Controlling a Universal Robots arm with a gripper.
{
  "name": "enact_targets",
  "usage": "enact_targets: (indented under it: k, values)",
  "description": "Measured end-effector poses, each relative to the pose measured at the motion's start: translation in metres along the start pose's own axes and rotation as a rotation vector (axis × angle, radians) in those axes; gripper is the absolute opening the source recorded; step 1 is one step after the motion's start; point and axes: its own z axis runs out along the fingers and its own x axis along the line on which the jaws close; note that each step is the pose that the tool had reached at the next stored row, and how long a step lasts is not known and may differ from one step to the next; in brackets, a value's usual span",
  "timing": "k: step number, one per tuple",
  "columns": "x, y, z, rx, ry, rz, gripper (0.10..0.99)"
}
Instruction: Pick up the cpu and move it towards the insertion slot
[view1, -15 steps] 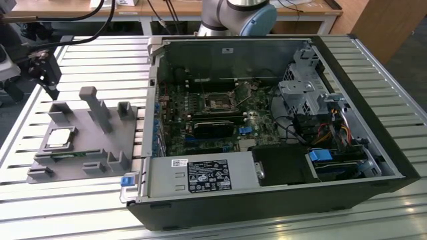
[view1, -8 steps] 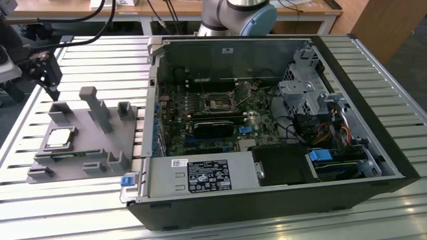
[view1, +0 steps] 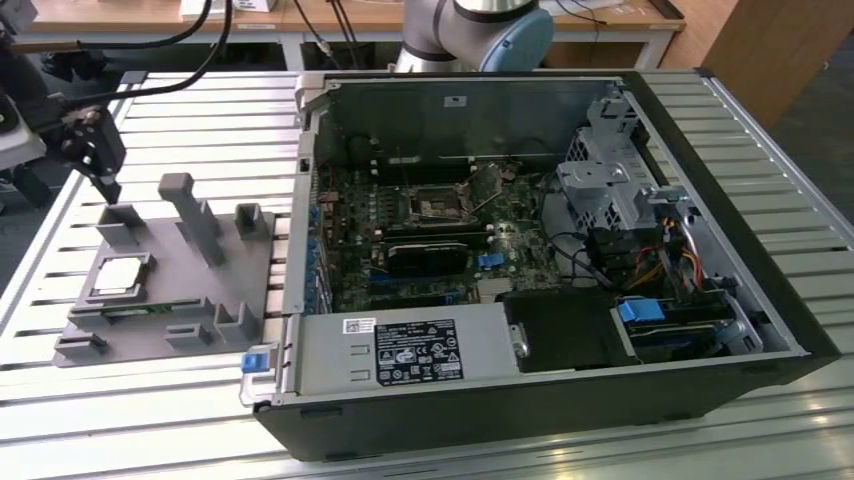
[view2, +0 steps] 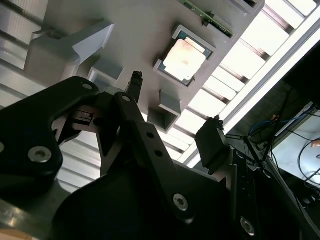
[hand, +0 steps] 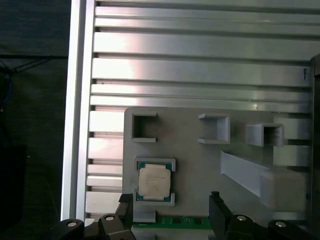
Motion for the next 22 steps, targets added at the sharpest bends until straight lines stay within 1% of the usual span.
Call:
enact_targets:
  k: [22]
  values:
    - [0.0001,-0.0003,0.0087,0.0,0.0,0.0,0.706]
